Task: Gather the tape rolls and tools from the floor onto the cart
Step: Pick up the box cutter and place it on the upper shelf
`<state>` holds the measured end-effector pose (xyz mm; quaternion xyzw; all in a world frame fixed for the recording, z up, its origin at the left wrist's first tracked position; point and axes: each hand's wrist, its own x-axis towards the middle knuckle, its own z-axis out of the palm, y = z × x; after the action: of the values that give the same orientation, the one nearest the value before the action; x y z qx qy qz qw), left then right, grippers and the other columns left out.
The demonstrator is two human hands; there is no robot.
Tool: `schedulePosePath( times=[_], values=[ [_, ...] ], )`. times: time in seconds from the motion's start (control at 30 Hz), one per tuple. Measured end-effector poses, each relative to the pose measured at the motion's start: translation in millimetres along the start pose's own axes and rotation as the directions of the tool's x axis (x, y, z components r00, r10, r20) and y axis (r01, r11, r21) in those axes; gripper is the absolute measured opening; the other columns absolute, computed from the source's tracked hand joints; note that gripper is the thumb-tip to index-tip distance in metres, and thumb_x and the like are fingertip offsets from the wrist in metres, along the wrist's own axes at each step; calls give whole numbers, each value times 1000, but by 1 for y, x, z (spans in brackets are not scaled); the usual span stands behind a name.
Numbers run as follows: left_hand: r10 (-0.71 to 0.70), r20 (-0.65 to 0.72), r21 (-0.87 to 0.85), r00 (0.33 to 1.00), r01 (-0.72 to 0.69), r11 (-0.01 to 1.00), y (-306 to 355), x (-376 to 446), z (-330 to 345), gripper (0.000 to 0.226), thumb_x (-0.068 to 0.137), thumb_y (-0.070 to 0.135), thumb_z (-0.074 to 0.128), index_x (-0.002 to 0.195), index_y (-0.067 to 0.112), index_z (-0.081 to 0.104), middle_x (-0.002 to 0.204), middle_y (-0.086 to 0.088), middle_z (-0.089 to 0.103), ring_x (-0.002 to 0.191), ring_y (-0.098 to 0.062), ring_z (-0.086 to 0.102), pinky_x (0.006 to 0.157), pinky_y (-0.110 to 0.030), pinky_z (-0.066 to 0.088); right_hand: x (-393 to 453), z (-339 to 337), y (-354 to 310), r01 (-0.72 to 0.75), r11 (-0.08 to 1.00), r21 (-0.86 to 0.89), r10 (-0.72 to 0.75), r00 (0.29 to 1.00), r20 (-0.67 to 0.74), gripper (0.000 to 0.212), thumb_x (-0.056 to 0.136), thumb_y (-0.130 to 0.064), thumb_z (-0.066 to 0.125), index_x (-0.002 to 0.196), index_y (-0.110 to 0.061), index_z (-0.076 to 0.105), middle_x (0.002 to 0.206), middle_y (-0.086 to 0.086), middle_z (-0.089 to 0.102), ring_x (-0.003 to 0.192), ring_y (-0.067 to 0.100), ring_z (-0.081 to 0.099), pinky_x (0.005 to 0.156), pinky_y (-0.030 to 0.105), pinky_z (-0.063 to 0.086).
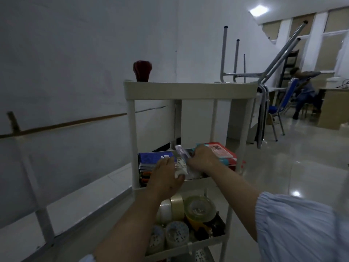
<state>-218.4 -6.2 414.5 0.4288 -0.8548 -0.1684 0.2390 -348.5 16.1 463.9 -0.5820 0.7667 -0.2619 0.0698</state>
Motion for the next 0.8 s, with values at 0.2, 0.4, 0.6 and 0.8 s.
schedulePosePath(
  times=[0.2, 0.4, 0.6, 0.8],
  values=[
    [-81, 46, -36, 996, 83, 996, -13, 15, 5, 62, 88, 38, 52, 138, 9, 31, 141, -13, 38, 129, -29, 34, 108, -44, 34, 11, 15, -6, -18, 1000, -17, 18, 1000, 26, 23, 91, -20, 52, 89, 1, 60, 95, 17, 64, 101, 31, 57, 81, 31, 43],
    [-101, 47, -52, 994, 104, 993, -15, 15, 4, 67, 89, 37, 51, 142, 6, 24, 149, -14, 28, 136, -27, 25, 113, -42, 27, 13, 31, -2, -24, 999, -45, 26, 999, 33, 24, 88, -12, 54, 108, 2, 57, 119, 19, 59, 110, 29, 55, 85, 29, 42],
    [-42, -15, -92, 999, 40, 995, -1, 13, 8, 71, 90, 32, 51, 145, 4, 15, 155, -11, 13, 143, -24, 11, 118, -35, 14, 2, 22, 7, 50, 999, 21, -49, 998, -41, 15, 84, -15, 58, 83, 0, 61, 97, 21, 60, 96, 28, 57, 71, 25, 35],
    [87, -69, -75, 994, -92, 993, 43, 7, 31, 68, 87, 31, 47, 142, 2, 21, 154, -15, 17, 141, -27, 16, 115, -36, 18, -36, -5, 44, 139, 990, -16, -139, 975, -175, 26, 83, -20, 60, 103, -3, 65, 109, 15, 66, 99, 25, 59, 77, 25, 42]
  ],
)
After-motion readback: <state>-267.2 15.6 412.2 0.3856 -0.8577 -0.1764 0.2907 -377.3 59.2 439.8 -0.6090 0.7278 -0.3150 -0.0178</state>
